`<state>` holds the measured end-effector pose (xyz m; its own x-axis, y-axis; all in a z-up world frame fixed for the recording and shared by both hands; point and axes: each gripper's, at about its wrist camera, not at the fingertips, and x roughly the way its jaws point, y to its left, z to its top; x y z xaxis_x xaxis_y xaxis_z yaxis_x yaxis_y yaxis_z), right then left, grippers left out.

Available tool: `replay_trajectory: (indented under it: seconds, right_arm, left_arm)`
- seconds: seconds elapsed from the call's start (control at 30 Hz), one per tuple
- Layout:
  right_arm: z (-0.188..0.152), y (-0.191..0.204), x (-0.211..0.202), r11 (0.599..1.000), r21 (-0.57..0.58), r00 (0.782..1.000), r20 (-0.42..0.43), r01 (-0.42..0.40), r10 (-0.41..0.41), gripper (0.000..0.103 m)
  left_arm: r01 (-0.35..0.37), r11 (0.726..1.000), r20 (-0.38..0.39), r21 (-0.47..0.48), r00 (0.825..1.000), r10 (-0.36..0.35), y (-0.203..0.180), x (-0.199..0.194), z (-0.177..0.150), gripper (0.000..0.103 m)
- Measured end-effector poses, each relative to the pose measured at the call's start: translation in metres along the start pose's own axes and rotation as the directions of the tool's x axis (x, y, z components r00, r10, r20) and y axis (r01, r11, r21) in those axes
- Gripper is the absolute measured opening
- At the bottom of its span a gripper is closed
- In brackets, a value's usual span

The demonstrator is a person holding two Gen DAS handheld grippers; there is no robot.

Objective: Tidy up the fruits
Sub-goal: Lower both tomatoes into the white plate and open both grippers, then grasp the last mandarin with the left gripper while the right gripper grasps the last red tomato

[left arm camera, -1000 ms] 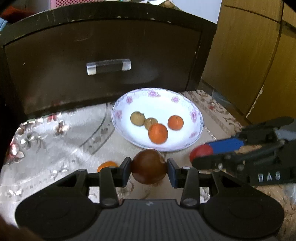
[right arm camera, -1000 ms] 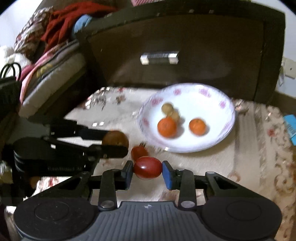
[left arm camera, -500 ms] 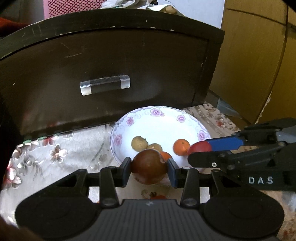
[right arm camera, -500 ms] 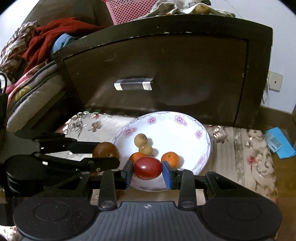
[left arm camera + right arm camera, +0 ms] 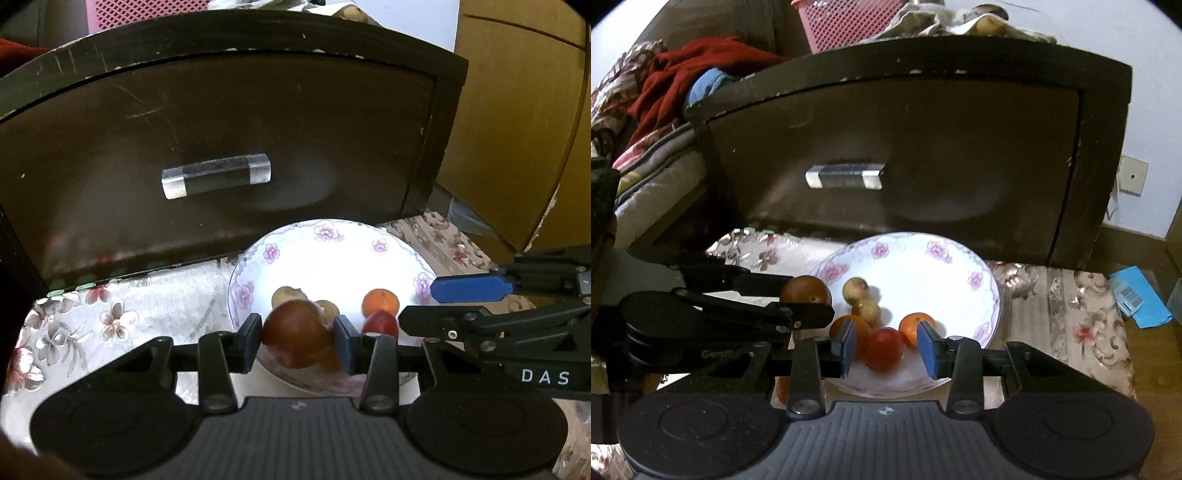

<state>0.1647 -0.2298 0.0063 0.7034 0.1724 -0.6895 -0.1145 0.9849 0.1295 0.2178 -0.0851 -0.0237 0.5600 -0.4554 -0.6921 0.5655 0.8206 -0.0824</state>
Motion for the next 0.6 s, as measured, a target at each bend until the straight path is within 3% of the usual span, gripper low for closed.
replay_trajectory:
  seconds: [0.27, 0.47, 0.57, 0.6]
  right_arm:
    - [0.001, -0.009, -0.011, 0.999, 0.046, 1.000, 0.015, 0.006, -0.006, 0.033]
    - [-0.012, 0.006, -0.044, 0.999, 0.051, 1.000, 0.014, -0.015, 0.015, 0.034]
    - [-0.022, 0.023, -0.056, 0.998, 0.047, 0.999, 0.009, -0.031, 0.031, 0.036]
    - [-0.027, 0.030, -0.059, 0.998, 0.048, 0.999, 0.005, -0.039, 0.038, 0.037]
  left_arm:
    - [0.011, 0.999, 0.033, -0.051, 0.999, -0.010, 0.008, -0.018, 0.006, 0.055]
    - [-0.032, 0.995, 0.053, -0.090, 0.998, 0.037, 0.014, -0.074, -0.007, 0.062]
    - [-0.109, 0.992, 0.069, -0.067, 0.991, 0.114, 0.007, -0.104, -0.025, 0.079]
    - [-0.117, 0.990, 0.076, -0.074, 0.990, 0.122, 0.006, -0.112, -0.031, 0.089]
